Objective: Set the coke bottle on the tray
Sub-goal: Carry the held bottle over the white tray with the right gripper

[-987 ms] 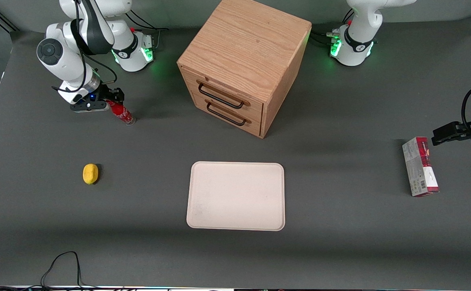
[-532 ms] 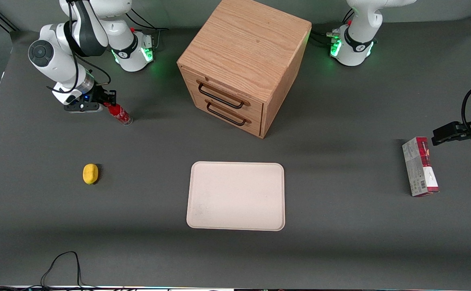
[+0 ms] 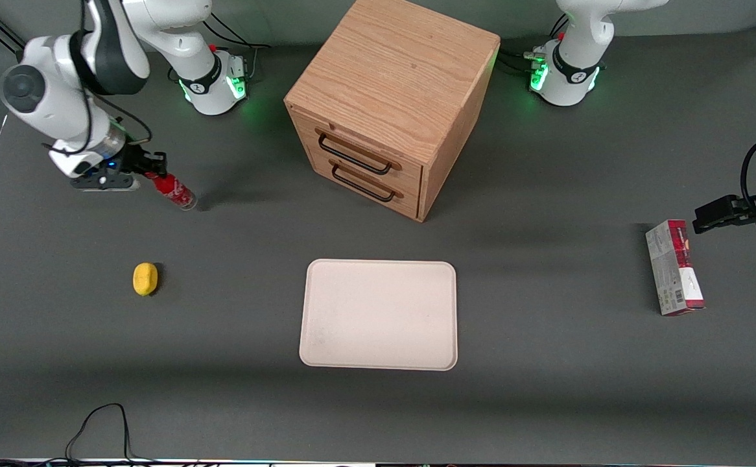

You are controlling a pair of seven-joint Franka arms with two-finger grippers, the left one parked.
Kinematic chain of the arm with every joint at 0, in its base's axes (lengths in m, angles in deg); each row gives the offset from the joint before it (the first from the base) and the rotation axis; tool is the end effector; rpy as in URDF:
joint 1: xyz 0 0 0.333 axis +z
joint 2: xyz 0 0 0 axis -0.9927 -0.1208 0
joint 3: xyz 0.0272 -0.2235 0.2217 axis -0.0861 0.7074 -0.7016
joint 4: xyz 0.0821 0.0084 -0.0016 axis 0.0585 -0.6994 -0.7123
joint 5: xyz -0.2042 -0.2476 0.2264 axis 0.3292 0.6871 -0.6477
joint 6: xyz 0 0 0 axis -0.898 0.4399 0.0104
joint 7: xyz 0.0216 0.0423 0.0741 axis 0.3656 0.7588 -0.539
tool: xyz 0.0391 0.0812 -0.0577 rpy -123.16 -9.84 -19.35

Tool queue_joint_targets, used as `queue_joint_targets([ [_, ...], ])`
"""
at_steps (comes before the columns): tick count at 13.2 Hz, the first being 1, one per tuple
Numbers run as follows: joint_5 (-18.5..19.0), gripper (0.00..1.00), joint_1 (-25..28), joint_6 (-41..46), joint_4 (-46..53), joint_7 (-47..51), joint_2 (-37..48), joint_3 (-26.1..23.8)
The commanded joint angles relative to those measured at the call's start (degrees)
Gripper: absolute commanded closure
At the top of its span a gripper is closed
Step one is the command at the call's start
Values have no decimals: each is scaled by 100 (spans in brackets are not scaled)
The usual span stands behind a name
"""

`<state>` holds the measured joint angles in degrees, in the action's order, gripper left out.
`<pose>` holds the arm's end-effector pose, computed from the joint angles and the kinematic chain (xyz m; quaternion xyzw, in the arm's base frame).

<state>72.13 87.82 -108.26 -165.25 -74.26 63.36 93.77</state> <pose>0.4222 -0.0077 0.4006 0.9978 -0.0145 -0.0621 0.0156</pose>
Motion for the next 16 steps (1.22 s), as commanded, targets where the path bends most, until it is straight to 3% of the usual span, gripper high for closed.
queue_joint_targets([
  [1, -184, 100, -54, 1146, 1768, 44, -874, -273],
  [5, -238, 100, -54, 3028, 4721, 535, -2281, -642],
  [8, -571, 100, -19, 4065, 6637, 939, -3238, -836],
  [10, -537, 100, -36, 4672, 7929, 1282, -4046, -1395],
  [12, -511, 100, -46, 4868, 9038, 1546, -4803, -1801],
  [14, -432, 100, -54, 4694, 9524, 1766, -5243, -2275],
  [16, 136, 100, -54, 4055, 9711, 1933, -5744, -2985],
])
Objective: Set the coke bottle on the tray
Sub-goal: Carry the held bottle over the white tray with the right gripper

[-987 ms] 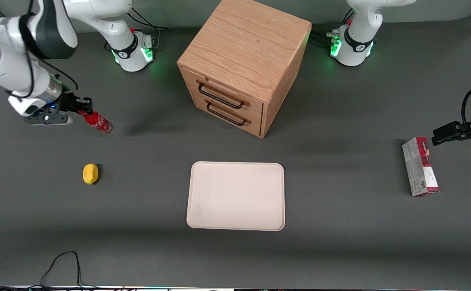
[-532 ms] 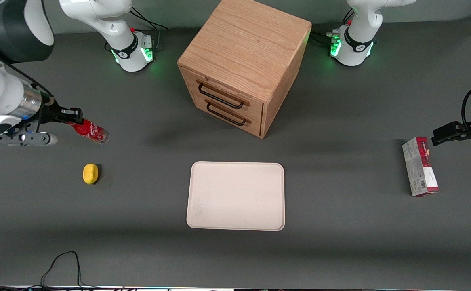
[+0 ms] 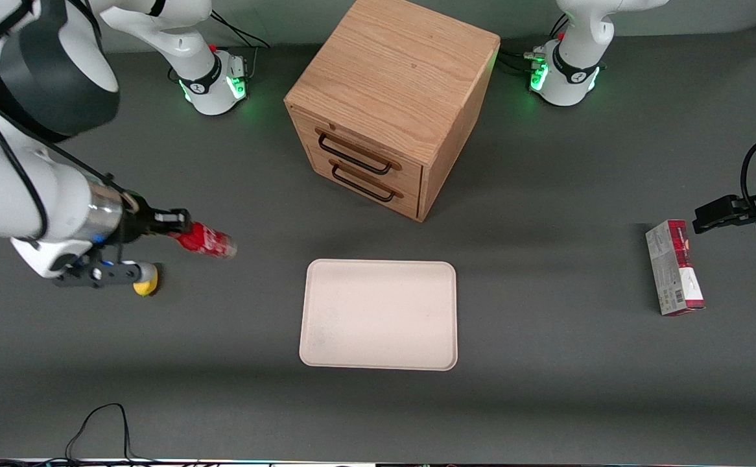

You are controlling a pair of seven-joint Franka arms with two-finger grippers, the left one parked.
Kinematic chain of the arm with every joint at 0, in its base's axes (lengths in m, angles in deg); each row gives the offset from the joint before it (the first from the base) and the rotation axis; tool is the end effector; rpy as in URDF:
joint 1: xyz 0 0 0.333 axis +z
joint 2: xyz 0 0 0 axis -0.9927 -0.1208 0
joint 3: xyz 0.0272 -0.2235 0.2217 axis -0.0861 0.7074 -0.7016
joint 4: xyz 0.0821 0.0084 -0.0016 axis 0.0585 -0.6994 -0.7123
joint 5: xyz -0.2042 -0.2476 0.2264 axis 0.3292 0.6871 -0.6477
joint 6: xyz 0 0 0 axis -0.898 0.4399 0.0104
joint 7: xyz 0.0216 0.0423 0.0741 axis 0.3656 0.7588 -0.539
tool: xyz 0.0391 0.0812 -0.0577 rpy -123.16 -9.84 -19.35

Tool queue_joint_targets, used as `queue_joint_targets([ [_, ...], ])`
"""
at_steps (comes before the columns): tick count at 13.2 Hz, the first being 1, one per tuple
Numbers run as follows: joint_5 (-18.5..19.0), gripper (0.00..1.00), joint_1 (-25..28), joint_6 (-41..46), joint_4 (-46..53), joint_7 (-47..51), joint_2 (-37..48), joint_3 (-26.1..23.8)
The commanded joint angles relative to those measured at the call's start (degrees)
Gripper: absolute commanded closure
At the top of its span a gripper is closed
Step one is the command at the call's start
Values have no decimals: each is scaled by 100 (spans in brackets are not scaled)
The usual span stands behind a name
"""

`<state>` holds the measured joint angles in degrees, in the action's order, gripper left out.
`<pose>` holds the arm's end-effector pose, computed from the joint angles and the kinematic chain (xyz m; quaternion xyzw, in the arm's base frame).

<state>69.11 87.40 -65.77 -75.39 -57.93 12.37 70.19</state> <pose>0.6506 0.1902 0.5639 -0.9934 -0.0073 0.1039 0.0476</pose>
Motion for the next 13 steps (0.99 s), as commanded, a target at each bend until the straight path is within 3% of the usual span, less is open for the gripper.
queue_joint_targets([
  [1, 912, 100, -12, -537, 716, 319, -882, -1092],
  [3, 1940, 100, 5, -1074, 707, 747, -1427, -1963],
  [5, 2619, 100, 180, -1627, 646, 855, -1841, -2196],
  [9, 2982, 100, 331, -2376, 409, 838, -2255, -2117],
  [13, 2982, 100, 374, -3044, 101, 846, -2466, -1801],
])
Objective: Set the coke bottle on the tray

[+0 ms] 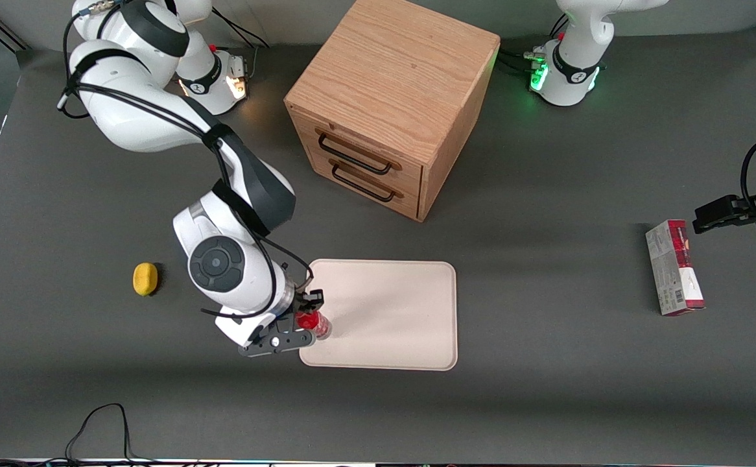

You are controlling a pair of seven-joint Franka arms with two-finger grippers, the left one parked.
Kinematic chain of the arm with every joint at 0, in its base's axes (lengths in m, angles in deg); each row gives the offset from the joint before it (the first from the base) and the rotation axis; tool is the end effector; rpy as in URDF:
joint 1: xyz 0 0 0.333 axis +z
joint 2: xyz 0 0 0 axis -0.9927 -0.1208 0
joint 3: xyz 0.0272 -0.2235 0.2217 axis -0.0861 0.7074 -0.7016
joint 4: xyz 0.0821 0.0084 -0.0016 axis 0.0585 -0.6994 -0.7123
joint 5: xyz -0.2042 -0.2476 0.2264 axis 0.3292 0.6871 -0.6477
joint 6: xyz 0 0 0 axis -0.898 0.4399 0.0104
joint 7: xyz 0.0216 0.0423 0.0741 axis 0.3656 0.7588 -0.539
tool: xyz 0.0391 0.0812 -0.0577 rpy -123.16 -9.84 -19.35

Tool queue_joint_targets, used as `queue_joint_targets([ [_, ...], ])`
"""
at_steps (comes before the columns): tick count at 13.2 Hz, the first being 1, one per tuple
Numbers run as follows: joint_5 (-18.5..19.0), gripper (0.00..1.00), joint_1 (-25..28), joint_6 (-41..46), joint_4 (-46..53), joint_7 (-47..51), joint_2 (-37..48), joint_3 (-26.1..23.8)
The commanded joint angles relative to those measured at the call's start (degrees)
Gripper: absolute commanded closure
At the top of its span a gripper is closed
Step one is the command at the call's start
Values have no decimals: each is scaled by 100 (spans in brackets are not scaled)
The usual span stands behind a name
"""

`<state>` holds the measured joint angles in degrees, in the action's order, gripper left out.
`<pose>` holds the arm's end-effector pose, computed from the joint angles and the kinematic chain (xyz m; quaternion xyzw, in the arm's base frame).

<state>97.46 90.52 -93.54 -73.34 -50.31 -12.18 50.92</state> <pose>0.7095 0.3357 0.3533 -0.9974 -0.0661 -0.0067 0.0280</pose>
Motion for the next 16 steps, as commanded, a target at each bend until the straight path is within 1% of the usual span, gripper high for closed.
queue_joint_targets([
  [1, 147, 100, 72, -295, -122, 84, -20, 187],
  [3, 138, 100, 72, -382, -131, 93, -64, 223],
  [4, 138, 84, 72, -444, -139, 111, -99, 223],
  [5, 147, 48, 80, -523, -139, 267, -117, 223],
  [6, 156, 6, 89, -645, -226, 417, -117, 232],
  [7, 312, 0, 141, -699, -245, 453, -91, 336],
  [8, 488, 0, 194, -699, -262, 462, -47, 346],
  [10, 490, 0, 195, -673, -402, 436, 232, 416],
  [11, 429, 0, 169, -673, -899, 410, 643, 651],
  [12, 141, 0, 142, -690, -1426, 401, 1117, 967],
  [14, -1094, 0, 142, -673, -1948, 340, 1979, 1748],
  [15, -1562, 0, 107, -629, -2333, 104, 2462, 2048],
  [16, -1906, 0, -58, -568, -2806, -298, 2980, 2208],
])
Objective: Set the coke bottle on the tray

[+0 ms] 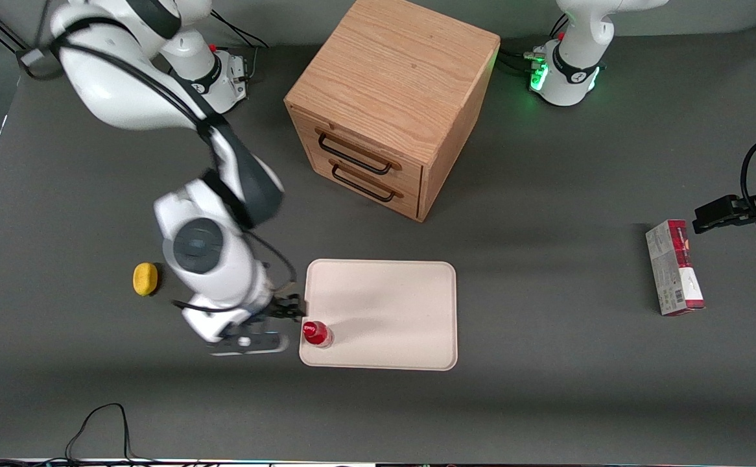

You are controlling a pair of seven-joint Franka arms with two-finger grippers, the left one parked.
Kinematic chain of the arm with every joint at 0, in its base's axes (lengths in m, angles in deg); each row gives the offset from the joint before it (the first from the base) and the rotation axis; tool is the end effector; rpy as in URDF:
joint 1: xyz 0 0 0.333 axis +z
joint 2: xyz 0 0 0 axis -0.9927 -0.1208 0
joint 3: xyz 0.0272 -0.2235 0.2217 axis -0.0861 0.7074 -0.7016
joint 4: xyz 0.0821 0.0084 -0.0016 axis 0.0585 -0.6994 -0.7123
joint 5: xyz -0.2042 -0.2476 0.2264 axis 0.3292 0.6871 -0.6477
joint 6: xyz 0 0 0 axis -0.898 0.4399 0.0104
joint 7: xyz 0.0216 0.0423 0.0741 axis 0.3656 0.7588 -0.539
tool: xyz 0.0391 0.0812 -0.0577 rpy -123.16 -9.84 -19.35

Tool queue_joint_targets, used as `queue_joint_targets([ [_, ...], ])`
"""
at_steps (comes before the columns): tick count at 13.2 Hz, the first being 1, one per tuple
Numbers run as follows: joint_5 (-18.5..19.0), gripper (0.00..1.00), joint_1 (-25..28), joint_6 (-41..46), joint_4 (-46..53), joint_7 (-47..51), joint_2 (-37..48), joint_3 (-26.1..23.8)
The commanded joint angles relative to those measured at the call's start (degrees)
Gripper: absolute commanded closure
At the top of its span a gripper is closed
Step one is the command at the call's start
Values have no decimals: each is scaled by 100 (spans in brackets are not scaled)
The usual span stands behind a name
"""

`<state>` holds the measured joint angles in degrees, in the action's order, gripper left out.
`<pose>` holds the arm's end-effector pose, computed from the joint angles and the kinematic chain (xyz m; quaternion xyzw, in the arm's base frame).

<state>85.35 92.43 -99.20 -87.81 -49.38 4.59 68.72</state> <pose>0.7019 0.2747 0.4174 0.9987 0.0018 0.0500 0.0102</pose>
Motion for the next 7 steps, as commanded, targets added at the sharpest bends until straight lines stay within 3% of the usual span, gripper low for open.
queue_joint_targets([
  [1, -916, 0, -390, 94, -1817, -761, 1795, 560],
  [4, -1365, 0, -462, 113, -3303, -1544, 3307, 1385],
  [7, -1674, 0, -541, 366, -3992, -1775, 4285, 1922],
])
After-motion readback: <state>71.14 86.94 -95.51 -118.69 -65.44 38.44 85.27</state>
